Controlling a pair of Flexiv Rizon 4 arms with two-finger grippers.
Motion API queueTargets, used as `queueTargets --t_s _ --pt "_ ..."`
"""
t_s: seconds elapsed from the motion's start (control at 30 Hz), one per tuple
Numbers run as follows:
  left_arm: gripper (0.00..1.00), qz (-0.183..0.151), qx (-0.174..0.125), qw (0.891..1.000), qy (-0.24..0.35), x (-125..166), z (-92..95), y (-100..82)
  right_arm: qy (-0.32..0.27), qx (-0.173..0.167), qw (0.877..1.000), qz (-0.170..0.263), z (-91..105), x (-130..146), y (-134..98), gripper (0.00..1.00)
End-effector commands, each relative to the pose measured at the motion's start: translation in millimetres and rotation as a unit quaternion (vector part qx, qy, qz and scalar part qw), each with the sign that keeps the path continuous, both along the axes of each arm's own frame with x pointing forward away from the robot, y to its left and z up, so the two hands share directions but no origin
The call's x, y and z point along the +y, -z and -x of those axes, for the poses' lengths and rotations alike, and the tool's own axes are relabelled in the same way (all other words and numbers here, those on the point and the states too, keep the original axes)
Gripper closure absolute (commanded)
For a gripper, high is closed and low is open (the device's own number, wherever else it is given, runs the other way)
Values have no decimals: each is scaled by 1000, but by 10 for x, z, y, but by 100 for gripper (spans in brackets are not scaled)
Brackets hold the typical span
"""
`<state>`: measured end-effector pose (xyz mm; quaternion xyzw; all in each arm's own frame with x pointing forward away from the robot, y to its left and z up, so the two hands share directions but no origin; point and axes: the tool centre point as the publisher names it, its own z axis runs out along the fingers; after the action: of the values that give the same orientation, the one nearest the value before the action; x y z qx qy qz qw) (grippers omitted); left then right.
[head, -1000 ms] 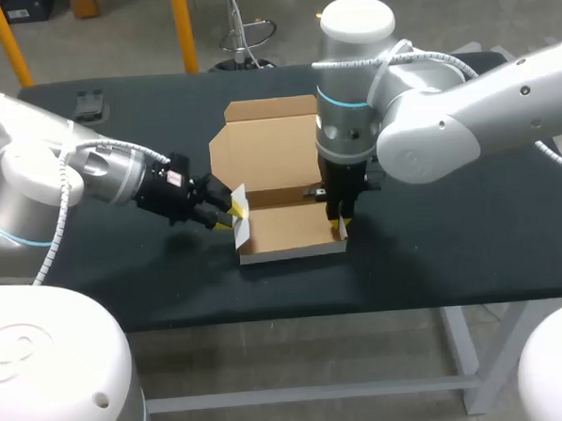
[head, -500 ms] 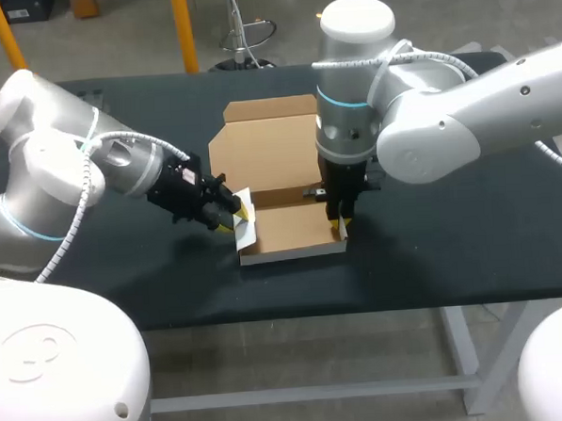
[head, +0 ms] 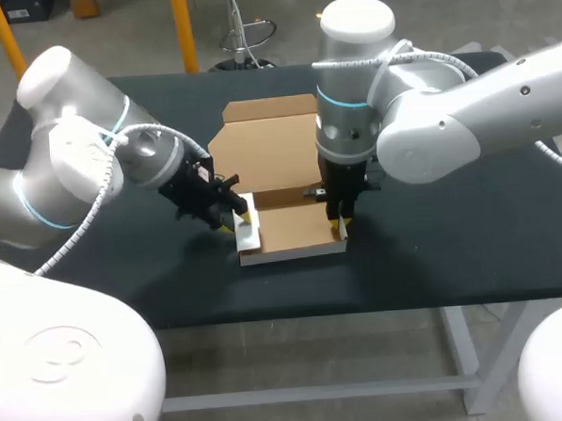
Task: Assemble the packaging by folding the flat box into shape, placing the metal phone stand inside, and closing the box properly
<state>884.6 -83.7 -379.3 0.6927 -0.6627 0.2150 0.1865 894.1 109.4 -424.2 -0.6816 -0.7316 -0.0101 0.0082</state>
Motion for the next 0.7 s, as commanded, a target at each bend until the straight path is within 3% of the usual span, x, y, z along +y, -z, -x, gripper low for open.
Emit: queueTargets --t_s 0.03,0.7 --pt "60 -94 13 995 1 -56 -54 42 0 3 1000 2 -15 14 6 100" --pt "74 -217 22 976 0 -20 -47 225 0 3 1000 2 -15 14 6 100"
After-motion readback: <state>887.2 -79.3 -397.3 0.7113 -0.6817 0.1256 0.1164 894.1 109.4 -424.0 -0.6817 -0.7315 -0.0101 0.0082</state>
